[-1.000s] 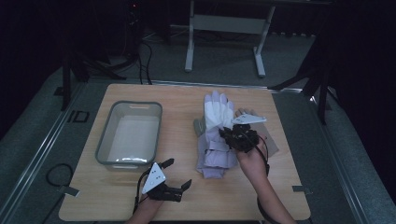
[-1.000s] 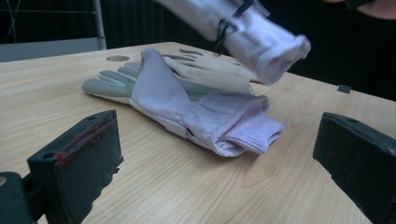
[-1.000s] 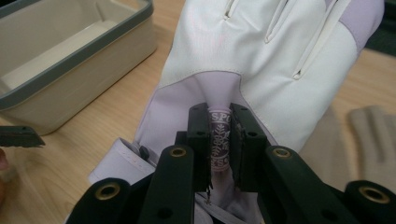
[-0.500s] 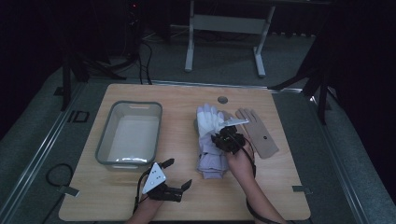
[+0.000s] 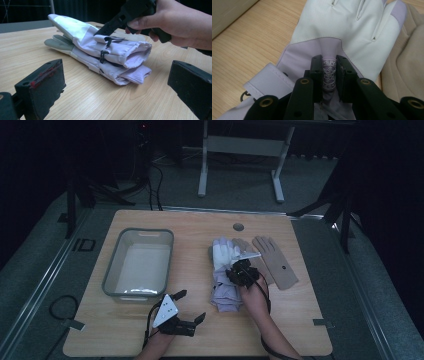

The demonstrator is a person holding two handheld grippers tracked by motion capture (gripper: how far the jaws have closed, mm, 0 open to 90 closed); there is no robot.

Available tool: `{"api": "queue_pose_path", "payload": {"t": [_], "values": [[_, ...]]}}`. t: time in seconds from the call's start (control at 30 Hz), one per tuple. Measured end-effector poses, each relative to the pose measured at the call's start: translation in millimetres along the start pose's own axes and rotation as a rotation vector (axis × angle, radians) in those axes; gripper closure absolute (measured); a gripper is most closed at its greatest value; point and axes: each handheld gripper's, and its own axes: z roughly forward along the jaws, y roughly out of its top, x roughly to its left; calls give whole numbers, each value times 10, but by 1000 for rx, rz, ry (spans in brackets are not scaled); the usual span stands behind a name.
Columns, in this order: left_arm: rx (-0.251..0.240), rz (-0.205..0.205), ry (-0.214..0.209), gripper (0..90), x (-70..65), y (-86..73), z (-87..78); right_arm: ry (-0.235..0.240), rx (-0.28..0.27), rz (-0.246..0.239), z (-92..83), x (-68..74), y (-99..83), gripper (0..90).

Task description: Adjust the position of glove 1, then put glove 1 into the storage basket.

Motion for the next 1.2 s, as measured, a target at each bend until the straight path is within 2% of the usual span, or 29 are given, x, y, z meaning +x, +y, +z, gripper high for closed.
{"api": "queue_pose_path", "payload": {"t": [0.13,0.2,0.27,0.37,0.5,0.57,0.63,0.7,0.73,0.8,0.83,0.87,0.9,0.93,0.97,1.0,1.03,1.1,1.17,1.2], "values": [[1,1,1,11,-1,1,2,-2,8,-13,-48,29,-88,768],[2,2,2,11,-2,1,2,-5,-3,-3,-81,35,-135,764],[2,0,3,11,-2,1,3,1,-15,2,-100,27,-164,727],[8,-3,4,11,2,4,6,29,-51,12,-130,-9,-161,636],[19,-3,11,11,0,9,15,65,-83,28,-195,-57,-139,436],[40,14,26,11,-17,17,31,62,-97,26,-231,-77,-131,346],[54,42,32,11,-46,30,50,94,-98,26,-266,-110,-125,213],[75,52,39,11,-67,57,71,112,-124,29,-315,-143,-123,169],[74,46,39,11,-70,70,76,138,-123,24,-342,-162,-124,129],[77,15,38,11,-50,112,81,157,-141,9,-395,-195,-128,139],[77,15,38,11,-50,112,81,160,-156,-10,-433,-225,-137,141],[95,-15,37,11,-22,151,90,161,-160,-20,-451,-246,-142,141],[95,-37,34,11,-9,174,93,171,-171,-24,-481,-272,-149,141],[95,-37,34,11,-9,174,93,171,-171,-24,-481,-272,-149,141],[80,-70,14,11,5,222,100,183,-177,-24,-517,-298,-157,141],[80,-70,14,11,5,222,100,183,-177,-24,-517,-298,-157,141],[82,-61,10,11,-5,269,115,168,-212,-52,-625,-388,-173,134],[100,-29,-1,11,-39,356,179,163,-238,-62,-668,-431,-177,133],[121,-34,-18,11,-55,417,236,144,-246,-61,-703,-489,-169,134],[136,-50,-24,11,-61,465,282,139,-236,-50,-712,-520,-158,134]]}}
